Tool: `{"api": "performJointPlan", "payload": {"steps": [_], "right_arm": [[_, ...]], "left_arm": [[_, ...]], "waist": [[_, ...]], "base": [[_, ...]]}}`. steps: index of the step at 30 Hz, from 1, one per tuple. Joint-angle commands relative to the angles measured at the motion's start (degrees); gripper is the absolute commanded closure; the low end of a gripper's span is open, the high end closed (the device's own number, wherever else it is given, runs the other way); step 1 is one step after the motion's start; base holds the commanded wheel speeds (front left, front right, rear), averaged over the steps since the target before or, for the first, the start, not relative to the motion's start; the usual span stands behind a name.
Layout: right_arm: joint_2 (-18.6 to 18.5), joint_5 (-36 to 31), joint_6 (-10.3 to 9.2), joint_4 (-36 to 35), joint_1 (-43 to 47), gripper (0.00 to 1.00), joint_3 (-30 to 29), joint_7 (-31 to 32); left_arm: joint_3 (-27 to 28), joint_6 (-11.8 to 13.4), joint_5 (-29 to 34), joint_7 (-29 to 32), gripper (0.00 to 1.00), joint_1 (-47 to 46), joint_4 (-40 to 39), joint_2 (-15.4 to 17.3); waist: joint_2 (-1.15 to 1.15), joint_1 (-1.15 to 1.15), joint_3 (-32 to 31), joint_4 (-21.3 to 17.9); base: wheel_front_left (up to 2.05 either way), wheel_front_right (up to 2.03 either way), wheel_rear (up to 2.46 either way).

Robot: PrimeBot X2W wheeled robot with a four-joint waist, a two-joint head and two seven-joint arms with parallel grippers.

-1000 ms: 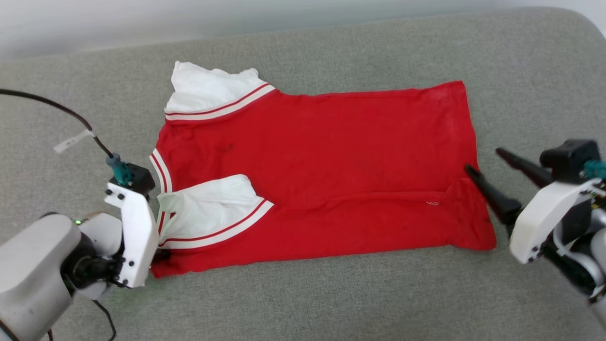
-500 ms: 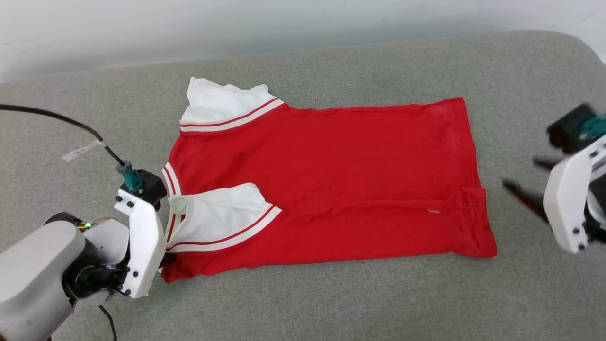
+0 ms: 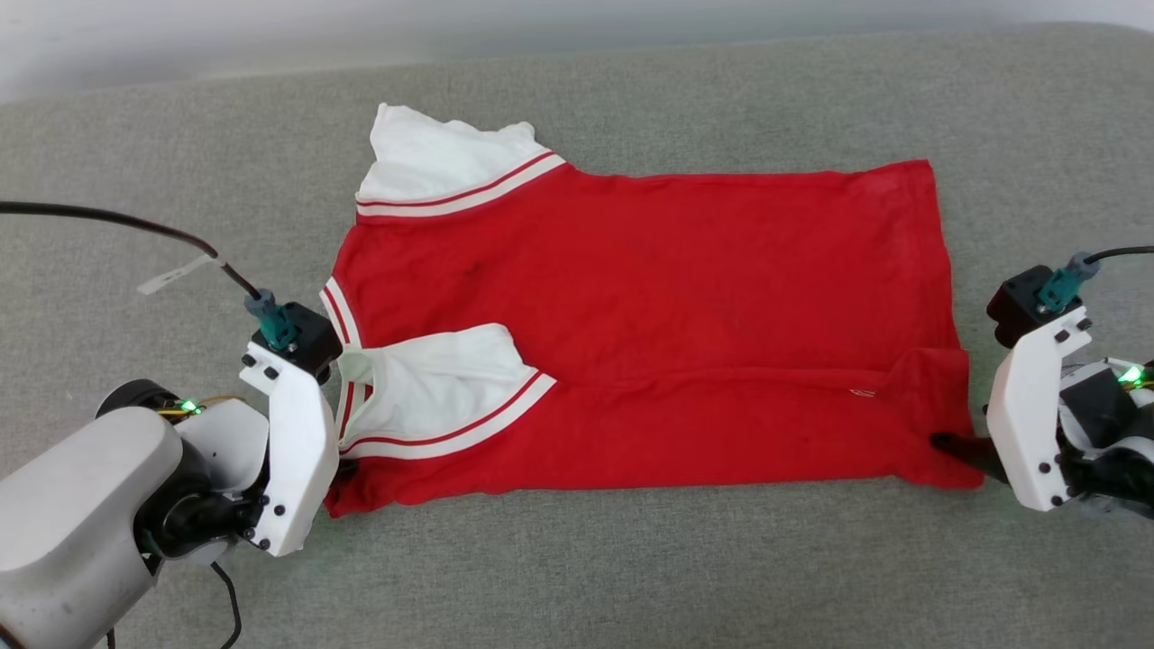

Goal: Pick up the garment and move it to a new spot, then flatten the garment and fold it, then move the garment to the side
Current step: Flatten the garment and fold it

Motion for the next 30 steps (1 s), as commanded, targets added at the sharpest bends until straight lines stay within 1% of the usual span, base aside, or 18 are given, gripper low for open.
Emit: {"api": "performJointPlan", "payload": {"steps": [1,3,6,10,11,12,13,15,21,26,30], "right_arm": [[0.94,-0.33,-0.04,1.25,0.47,0.0,0.24,-0.97],[2.56,-0.24,-0.04,3.22,1.32,0.0,0.97,-2.19],[4.66,0.19,-0.03,5.78,3.82,0.0,3.9,-2.6],[6.35,1.03,0.06,7.39,5.44,0.0,6.92,-4.03],[6.47,1.38,0.08,7.29,5.15,0.31,7.14,-4.89],[6.39,1.7,0.09,7.11,4.63,0.89,7.23,-5.79],[6.04,1.89,0.11,6.85,4.05,1.0,7.3,-6.48],[4.75,2.33,0.04,6.18,2.7,1.0,6.73,-8.58],[-0.52,4.28,-0.04,2.75,1.45,1.0,6.95,-12.1],[-5.25,6.56,-0.05,-1.13,3.49,1.0,7.49,-13.59],[-8.31,8.08,-0.05,-3.9,6.04,1.0,8.01,-13.28]], "left_arm": [[0.19,0.14,0.46,0.11,1.0,-0.64,-0.18,-0.08],[0.16,0.12,0.65,-0.07,1.0,-0.82,-0.28,-0.06],[0.06,0.14,0.6,-0.27,1.0,-0.6,-0.28,-0.19],[0.04,0.16,0.29,-0.73,1.0,0.17,0.02,-0.13],[0.01,0.16,0.16,-0.81,1.0,0.44,0.14,-0.09],[-0.01,0.15,-0.02,-0.9,1.0,0.77,0.25,-0.02],[0.06,0.12,-0.22,-1.14,1.0,1.08,0.37,0.05],[0.24,0.01,-0.74,-1.58,1.0,1.71,0.46,0.39],[0.71,0.33,-2.88,-2.9,1.0,4.77,-0.8,2.17],[0.43,0.92,-4.32,-3.65,1.0,7.89,-3.38,4.12],[-0.44,1.61,-5.07,-3.79,1.0,10.75,-6.27,5.74]], "waist": [[0.0,0.0,0.87,0.59],[0.0,0.0,1.37,0.82],[0.0,0.0,1.82,1.03],[0.0,0.0,1.83,0.91],[0.0,0.0,1.63,0.79],[0.0,0.0,1.32,0.65],[0.0,0.0,0.91,0.5],[0.0,0.0,-0.29,0.2],[0.0,0.0,-4.04,-0.54],[0.0,0.0,-6.29,-0.61],[0.0,0.0,-7.12,-0.76]], "base": [[0.0,0.0,0.0],[0.0,0.0,0.0],[0.0,0.0,0.0],[0.0,0.0,0.0],[0.0,0.0,0.0],[0.0,0.0,0.0],[0.0,0.0,0.0],[0.0,0.0,0.0],[0.0,0.0,0.0],[0.0,0.0,0.0],[0.0,0.0,0.0]]}}
